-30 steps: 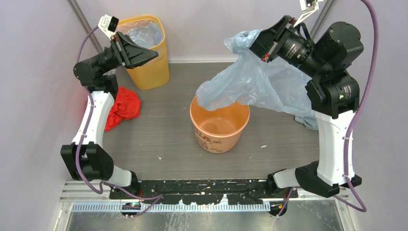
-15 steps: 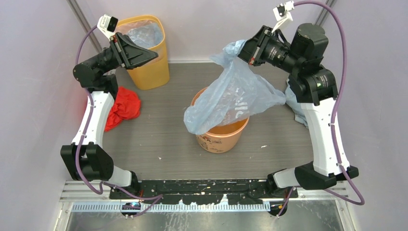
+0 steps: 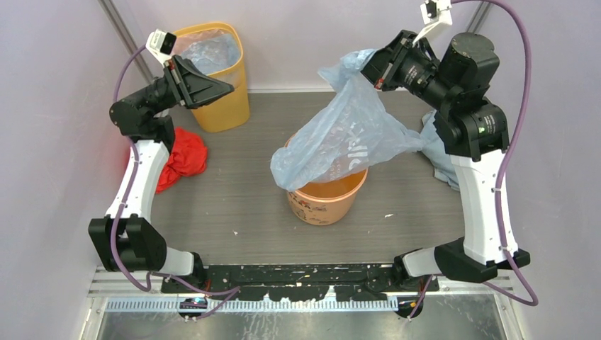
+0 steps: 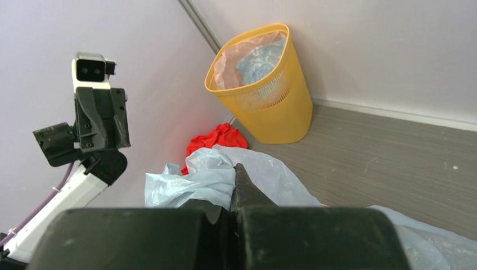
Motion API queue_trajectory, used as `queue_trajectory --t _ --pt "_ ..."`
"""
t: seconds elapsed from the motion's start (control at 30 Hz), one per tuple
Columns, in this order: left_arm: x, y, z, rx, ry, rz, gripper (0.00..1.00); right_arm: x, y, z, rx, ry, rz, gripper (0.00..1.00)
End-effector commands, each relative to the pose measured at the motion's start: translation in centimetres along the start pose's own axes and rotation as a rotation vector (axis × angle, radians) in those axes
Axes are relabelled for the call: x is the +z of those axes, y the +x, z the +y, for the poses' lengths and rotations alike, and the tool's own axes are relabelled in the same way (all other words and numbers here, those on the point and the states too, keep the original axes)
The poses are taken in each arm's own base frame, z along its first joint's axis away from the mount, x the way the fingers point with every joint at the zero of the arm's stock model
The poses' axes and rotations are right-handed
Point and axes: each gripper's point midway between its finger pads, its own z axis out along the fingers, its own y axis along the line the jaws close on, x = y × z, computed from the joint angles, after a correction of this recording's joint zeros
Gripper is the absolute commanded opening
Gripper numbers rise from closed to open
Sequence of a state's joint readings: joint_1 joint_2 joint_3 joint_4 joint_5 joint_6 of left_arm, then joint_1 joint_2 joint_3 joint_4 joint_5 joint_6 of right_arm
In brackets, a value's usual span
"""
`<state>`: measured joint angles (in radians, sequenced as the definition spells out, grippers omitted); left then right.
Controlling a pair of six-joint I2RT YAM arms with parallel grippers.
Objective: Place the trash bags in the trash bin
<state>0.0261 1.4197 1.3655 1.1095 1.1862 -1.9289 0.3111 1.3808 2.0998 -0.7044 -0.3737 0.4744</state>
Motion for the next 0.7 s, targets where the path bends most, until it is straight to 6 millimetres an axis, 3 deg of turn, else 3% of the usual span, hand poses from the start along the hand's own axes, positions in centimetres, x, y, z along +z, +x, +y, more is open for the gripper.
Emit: queue_trajectory --t 0.0,0.3,0.47,0.53,0.57,0.67 --pt "-0.1 1.8 -2.1 0.085 0.035 0.018 0.28 -1.3 -3.6 1.8 -0.085 -0.031 -0.124 0.01" --pt "-0.3 2.1 0.5 0.042 0.004 0.022 0.29 -2.0 -3.3 0.5 -0.212 0.032 -0.106 0.01" --pt "-0.4 2.1 1.7 0.037 -0.008 0.032 0.35 -1.7 -3.1 0.0 -0.251 0.041 -0.095 0.01" --pt "-0.4 2.1 1.7 0.042 -0.009 0.033 0.73 -1.3 -2.8 -0.2 -0.254 0.038 -0.085 0.01" --pt "-0.4 2.1 1.7 0.044 -0.009 0.032 0.87 -1.0 -2.7 -0.2 -0.256 0.036 -0.081 0.01" --pt "-0.1 2.6 1.2 0.059 -0.003 0.043 0.99 0.1 -2.1 -0.3 -0.268 0.018 -0.072 0.01"
